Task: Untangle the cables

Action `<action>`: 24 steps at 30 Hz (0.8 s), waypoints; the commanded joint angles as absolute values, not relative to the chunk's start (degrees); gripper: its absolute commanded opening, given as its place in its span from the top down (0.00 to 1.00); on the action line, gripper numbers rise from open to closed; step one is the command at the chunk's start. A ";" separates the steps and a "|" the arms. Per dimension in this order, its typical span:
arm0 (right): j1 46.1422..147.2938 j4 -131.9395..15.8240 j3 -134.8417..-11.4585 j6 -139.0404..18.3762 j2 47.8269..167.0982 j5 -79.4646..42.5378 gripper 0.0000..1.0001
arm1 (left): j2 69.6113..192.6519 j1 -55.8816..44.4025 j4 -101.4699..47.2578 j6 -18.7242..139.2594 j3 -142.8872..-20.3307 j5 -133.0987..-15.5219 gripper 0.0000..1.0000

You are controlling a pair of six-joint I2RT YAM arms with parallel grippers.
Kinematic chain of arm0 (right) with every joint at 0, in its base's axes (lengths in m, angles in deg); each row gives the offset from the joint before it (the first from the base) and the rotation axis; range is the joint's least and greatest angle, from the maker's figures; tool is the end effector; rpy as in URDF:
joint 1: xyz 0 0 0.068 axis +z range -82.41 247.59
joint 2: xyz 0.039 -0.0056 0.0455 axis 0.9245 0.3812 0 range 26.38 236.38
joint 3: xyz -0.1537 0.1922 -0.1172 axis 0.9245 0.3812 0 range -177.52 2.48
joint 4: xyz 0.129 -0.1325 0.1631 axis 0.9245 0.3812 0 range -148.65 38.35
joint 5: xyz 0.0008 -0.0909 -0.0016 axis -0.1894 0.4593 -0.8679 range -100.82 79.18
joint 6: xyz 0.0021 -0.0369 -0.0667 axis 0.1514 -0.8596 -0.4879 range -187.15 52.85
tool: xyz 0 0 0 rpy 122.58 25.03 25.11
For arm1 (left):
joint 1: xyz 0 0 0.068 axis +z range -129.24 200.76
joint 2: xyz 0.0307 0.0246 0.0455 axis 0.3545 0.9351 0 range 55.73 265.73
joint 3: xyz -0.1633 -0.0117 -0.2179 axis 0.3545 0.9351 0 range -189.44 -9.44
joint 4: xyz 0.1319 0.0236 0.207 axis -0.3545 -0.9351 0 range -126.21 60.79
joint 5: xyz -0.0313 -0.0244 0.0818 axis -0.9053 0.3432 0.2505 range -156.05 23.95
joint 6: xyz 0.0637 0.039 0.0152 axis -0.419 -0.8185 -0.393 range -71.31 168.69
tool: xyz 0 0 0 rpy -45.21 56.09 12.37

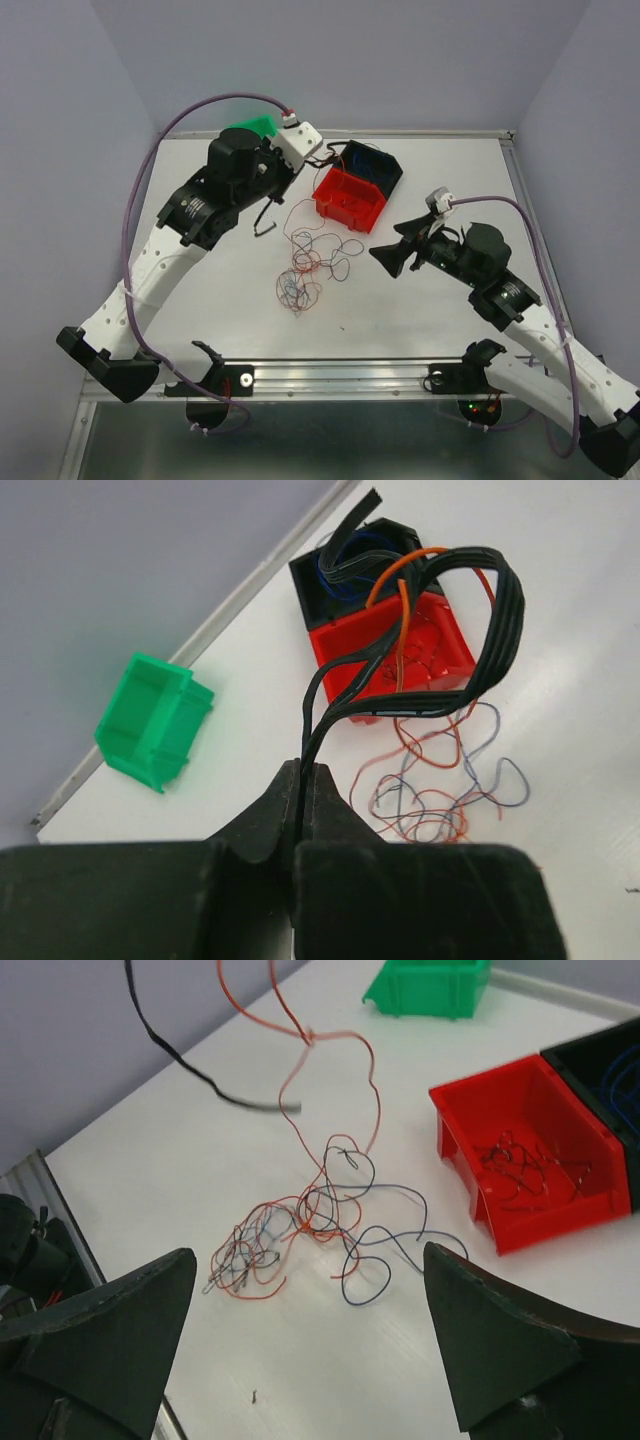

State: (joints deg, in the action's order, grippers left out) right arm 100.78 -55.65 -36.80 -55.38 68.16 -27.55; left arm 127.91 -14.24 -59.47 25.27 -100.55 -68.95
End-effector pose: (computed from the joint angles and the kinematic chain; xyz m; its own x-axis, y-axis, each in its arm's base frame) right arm 0.1489 0.1195 0.3261 -0.2342 0.0802 -0.9689 -0.7316 0.6418 0.2300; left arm 0.2213 -0.1589 0.4683 0.0961 0.4173 -0.9037 0.6270 0.6797 0.3805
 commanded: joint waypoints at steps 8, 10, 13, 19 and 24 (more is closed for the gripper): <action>100.73 -96.34 -28.01 -58.71 76.03 -40.43 0.00 | 128.32 -20.98 -61.20 26.72 -97.77 -68.60 1.00; 100.73 -98.27 -28.63 -58.10 78.31 -41.23 0.00 | 128.41 -21.60 -61.29 26.80 -97.68 -68.68 1.00; 100.90 -103.80 -29.59 -57.48 83.41 -42.64 0.00 | 128.59 -22.48 -61.82 26.80 -97.94 -69.21 1.00; 101.34 -109.36 -36.00 -57.74 96.15 -42.02 0.00 | 128.41 -23.62 -63.57 26.89 -99.00 -70.97 1.00; 102.66 -118.04 -39.26 -56.78 106.95 -38.88 0.01 | 128.41 -24.41 -65.42 26.89 -99.61 -75.00 1.00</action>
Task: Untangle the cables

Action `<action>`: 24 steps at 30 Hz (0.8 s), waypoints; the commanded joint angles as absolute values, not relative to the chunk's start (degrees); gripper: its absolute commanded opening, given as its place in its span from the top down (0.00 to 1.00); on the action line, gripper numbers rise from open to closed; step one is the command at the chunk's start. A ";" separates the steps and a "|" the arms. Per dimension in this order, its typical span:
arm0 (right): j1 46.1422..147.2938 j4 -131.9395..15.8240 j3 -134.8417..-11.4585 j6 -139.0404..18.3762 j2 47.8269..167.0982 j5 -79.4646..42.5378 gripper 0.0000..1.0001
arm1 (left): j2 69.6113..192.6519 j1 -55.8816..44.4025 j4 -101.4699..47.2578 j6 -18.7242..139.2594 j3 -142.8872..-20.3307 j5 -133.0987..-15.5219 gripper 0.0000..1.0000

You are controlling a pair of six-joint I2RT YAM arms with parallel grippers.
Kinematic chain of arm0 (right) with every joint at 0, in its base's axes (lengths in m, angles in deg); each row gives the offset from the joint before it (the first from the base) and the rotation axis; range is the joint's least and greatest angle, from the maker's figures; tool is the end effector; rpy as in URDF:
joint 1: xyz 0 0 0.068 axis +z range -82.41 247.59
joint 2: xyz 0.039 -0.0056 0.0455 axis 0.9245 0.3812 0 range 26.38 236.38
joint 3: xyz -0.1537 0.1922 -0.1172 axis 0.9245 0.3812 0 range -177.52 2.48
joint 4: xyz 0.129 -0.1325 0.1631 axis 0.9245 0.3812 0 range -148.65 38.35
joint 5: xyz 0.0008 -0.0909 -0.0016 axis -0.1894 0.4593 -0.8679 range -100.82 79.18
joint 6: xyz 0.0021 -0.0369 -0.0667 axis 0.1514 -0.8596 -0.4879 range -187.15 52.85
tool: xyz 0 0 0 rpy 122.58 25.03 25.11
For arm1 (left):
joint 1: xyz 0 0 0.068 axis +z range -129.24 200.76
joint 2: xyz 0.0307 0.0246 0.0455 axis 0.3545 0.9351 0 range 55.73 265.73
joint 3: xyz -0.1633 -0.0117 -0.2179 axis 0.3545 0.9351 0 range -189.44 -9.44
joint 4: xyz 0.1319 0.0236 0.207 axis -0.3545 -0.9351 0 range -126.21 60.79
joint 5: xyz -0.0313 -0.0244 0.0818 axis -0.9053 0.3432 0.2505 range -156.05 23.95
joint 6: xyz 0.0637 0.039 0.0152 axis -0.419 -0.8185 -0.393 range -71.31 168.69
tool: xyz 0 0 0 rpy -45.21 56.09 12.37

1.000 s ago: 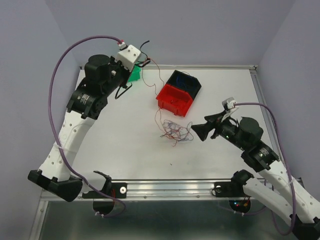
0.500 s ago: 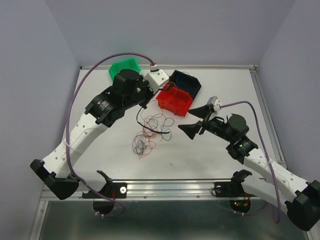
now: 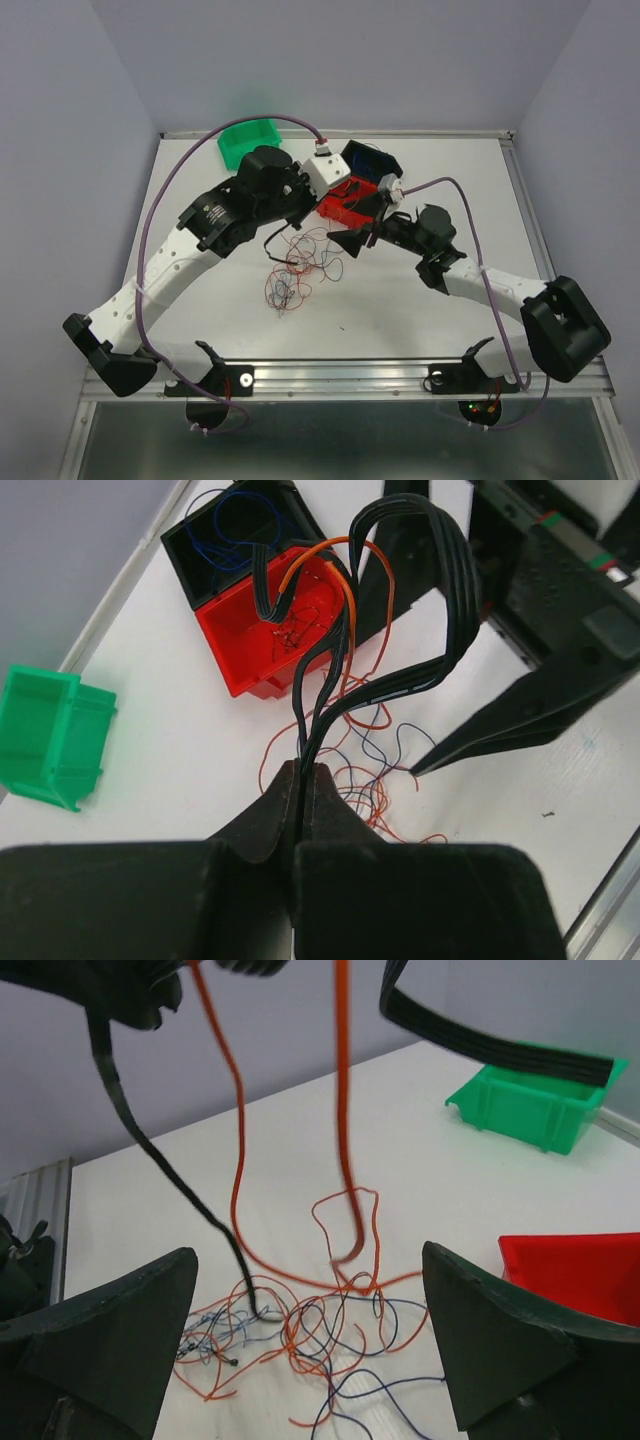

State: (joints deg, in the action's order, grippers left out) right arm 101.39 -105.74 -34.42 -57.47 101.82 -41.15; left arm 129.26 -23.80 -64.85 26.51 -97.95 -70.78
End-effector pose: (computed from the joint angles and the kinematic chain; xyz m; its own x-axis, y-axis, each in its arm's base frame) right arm 0.2300 0.1931 0.2922 -0.0285 0.1555 -0.9874 -0.9031 0.4194 0.0922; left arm 0.1962 -0.2006 0.4347 0.0519 0.4769 -0.8774 0.7934 0.5139 0.3262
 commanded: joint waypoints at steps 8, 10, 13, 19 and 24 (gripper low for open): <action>102.75 -131.43 -35.67 -52.74 112.87 -24.99 0.99 | 126.22 -24.50 -65.86 26.45 -100.05 -77.14 1.00; 102.57 -129.60 -32.77 -52.82 110.33 -18.84 0.99 | 124.90 -24.50 -63.76 27.67 -99.88 -69.16 1.00; 101.87 -120.85 -31.18 -51.42 105.23 -6.03 1.00 | 121.92 -24.42 -60.59 28.38 -99.27 -55.45 1.00; 98.53 -98.68 -33.90 -46.23 98.29 12.12 0.99 | 113.83 -23.54 -54.70 28.56 -97.24 -40.11 0.93; 98.44 -86.28 -40.46 -50.00 95.64 -8.65 1.00 | 116.45 -23.54 -58.56 27.60 -100.23 -55.28 0.99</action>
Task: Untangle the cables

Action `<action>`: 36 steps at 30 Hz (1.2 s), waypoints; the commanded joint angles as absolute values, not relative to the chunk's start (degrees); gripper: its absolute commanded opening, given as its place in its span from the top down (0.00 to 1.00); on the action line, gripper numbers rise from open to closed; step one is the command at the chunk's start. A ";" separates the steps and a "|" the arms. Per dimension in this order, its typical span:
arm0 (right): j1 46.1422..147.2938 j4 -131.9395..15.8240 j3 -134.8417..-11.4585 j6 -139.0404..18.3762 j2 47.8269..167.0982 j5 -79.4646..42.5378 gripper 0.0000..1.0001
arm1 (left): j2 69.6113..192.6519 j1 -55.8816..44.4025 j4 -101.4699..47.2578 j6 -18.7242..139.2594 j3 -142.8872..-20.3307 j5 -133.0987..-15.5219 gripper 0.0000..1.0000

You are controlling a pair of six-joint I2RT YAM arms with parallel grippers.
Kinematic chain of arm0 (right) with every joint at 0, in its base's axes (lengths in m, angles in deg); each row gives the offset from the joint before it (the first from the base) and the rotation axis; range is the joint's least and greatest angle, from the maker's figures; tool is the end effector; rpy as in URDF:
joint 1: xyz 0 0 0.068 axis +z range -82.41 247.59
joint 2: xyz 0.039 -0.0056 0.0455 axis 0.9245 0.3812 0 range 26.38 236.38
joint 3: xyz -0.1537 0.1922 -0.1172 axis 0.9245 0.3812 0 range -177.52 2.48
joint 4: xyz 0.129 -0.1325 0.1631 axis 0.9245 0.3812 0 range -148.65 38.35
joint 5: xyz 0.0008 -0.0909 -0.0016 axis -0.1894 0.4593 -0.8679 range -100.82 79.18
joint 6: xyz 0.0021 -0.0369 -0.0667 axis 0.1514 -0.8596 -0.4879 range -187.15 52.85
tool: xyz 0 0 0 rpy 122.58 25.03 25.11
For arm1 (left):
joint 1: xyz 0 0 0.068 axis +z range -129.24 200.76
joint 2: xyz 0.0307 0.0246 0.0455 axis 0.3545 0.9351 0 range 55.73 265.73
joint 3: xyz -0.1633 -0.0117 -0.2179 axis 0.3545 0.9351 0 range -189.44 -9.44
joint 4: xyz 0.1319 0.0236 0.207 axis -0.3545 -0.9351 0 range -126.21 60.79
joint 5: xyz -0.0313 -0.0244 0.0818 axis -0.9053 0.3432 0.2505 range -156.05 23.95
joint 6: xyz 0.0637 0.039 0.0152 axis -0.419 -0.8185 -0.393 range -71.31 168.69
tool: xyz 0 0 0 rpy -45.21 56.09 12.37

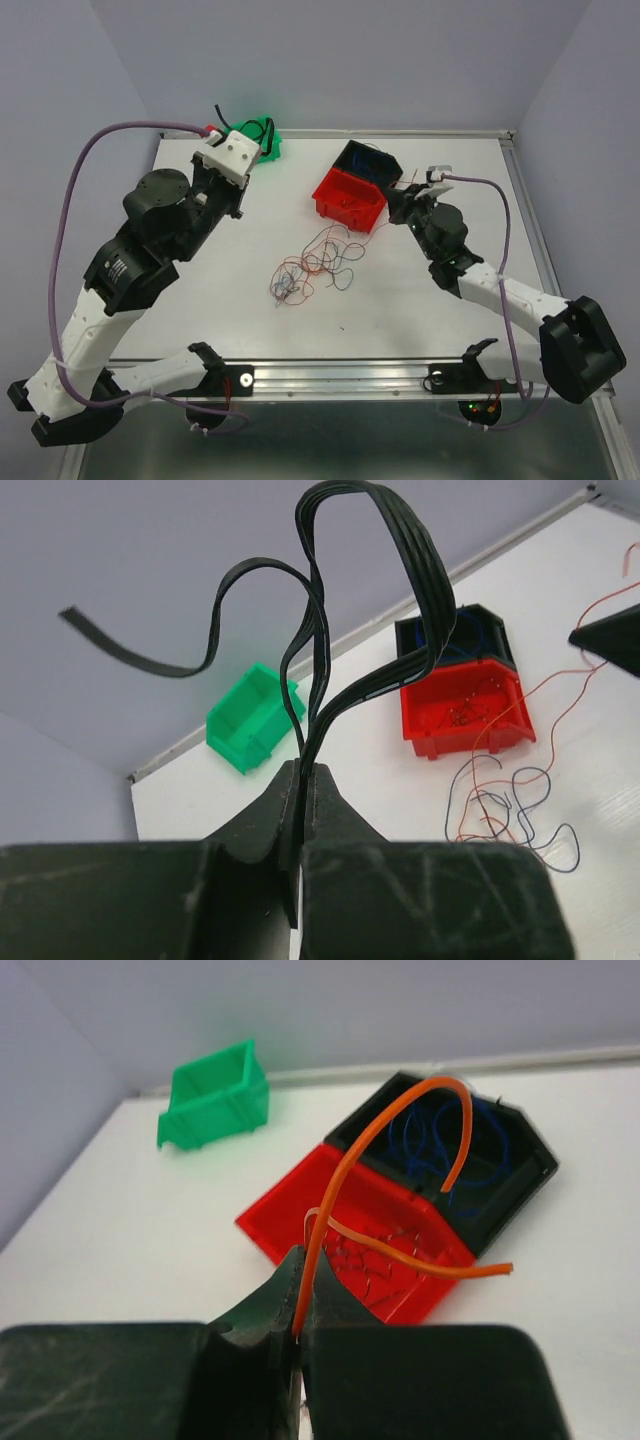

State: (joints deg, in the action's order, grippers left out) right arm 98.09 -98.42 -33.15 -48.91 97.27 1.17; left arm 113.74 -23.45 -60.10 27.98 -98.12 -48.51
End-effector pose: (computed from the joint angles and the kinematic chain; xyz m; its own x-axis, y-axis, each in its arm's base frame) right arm 0.2585 0.1366 0.2902 -0.0350 0.3346 -0.9417 -0.3232 0.8879 0.3275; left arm 0.1443 -0.1132 0.5050 0.1561 0.3185 -0.9350 0.4210 0.8349 0.3547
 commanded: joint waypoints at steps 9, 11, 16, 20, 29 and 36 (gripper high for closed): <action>99.23 -63.06 -43.31 -51.69 88.62 -19.05 0.99 | 129.37 -23.54 -46.64 26.10 -108.05 -59.81 1.00; 99.14 -61.03 -42.34 -50.72 86.42 -14.97 0.99 | 132.17 -23.54 -43.12 26.45 -110.24 -59.02 1.00; 99.14 -58.83 -40.50 -48.61 79.57 -6.70 1.00 | 139.55 -23.54 -34.41 26.63 -115.07 -55.86 1.00; 99.14 -54.53 -40.41 -47.72 76.57 -3.88 1.00 | 144.49 -23.54 -30.27 26.98 -117.37 -55.15 1.00; 99.14 -51.62 -40.49 -47.63 75.25 -1.42 1.00 | 154.25 -23.01 -23.16 27.68 -115.56 -55.32 1.00; 99.14 -50.83 -40.06 -48.25 73.76 -2.56 1.00 | 158.11 -18.89 -17.34 29.35 -105.33 -59.46 1.00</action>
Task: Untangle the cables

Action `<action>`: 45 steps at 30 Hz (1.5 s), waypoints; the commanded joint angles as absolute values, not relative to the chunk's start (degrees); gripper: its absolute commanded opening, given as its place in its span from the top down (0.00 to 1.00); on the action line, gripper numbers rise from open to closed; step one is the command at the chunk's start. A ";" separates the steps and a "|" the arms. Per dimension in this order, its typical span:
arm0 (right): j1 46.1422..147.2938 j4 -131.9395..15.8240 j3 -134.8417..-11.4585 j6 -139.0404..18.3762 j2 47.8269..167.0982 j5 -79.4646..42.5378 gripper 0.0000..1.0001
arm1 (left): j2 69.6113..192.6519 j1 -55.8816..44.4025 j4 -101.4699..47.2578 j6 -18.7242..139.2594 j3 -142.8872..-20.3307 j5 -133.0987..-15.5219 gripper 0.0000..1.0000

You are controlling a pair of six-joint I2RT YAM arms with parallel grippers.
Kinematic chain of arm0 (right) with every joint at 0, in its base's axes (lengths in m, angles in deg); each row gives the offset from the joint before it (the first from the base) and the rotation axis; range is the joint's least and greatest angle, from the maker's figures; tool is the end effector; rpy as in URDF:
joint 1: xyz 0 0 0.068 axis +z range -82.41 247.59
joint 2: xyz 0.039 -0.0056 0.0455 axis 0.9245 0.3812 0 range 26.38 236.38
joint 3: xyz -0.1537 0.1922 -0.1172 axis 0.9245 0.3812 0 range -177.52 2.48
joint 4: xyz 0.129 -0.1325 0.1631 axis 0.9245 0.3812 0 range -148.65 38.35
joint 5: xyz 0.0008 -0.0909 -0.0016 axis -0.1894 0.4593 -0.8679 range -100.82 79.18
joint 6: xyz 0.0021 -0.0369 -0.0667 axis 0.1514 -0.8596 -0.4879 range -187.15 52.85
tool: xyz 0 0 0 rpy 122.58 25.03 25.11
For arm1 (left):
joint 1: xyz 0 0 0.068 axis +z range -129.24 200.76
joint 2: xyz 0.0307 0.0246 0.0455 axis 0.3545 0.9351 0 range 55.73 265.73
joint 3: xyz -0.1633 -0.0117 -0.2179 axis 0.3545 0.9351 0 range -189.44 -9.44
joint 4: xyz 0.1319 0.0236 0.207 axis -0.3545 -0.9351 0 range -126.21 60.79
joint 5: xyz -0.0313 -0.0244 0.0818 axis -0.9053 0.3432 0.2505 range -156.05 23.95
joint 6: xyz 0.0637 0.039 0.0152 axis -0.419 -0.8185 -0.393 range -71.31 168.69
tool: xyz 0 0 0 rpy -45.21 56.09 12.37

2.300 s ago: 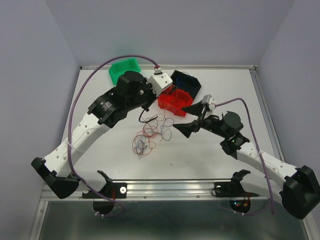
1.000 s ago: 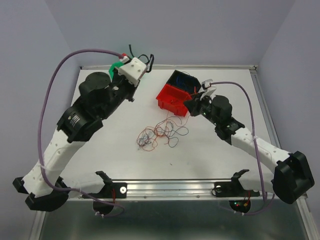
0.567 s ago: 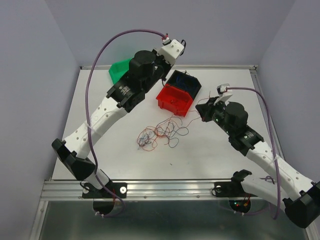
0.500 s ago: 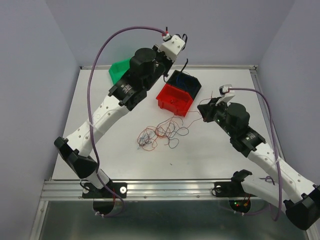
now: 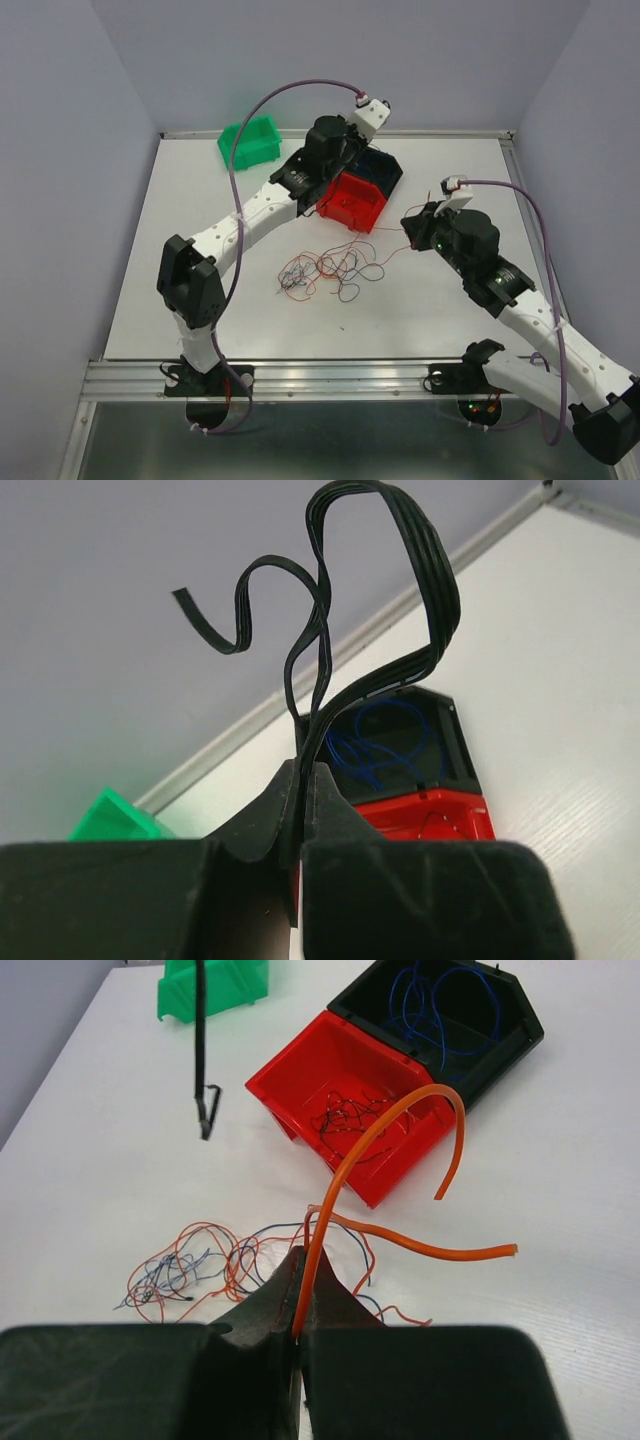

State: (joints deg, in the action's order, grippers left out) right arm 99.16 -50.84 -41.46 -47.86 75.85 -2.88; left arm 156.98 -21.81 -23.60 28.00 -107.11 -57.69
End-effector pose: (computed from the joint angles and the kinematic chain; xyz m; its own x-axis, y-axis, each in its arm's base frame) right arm 0.1893 0.1058 0.3197 -0.3188 0.1880 -0.9290 -0.3164 0.9028 0.2913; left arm 0.3316 -0.2919 0.4225 0.2230 0.2697 -0.9368 0.5169 0.7820 0.3482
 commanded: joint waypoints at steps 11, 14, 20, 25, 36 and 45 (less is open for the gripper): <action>99.23 -50.04 -39.26 -48.60 70.41 -2.47 0.99 | 153.29 -11.85 -17.78 31.29 -106.03 -66.66 1.00; 99.14 -50.13 -39.26 -48.60 70.59 -2.56 0.99 | 151.53 -11.93 -18.49 31.02 -106.21 -66.75 1.00; 99.14 -50.13 -39.70 -48.60 71.91 -2.47 0.99 | 150.73 -12.02 -18.92 29.97 -109.62 -66.84 1.00; 99.14 -50.21 -39.79 -48.60 72.53 -2.39 1.00 | 152.58 -12.55 -22.17 29.62 -116.31 -68.33 1.00; 99.14 -50.13 -39.44 -48.51 71.38 -2.30 0.99 | 156.44 -15.98 -24.37 31.63 -123.25 -73.86 1.00; 99.23 -49.86 -39.00 -48.51 69.98 -2.30 0.99 | 163.30 -16.68 -24.20 33.04 -124.49 -76.24 1.00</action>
State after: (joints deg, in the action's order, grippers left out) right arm 99.16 -48.81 -40.04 -47.90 71.59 -2.86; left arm 161.94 -16.67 -25.83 31.67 -122.52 -74.19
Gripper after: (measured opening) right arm 0.012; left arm 0.088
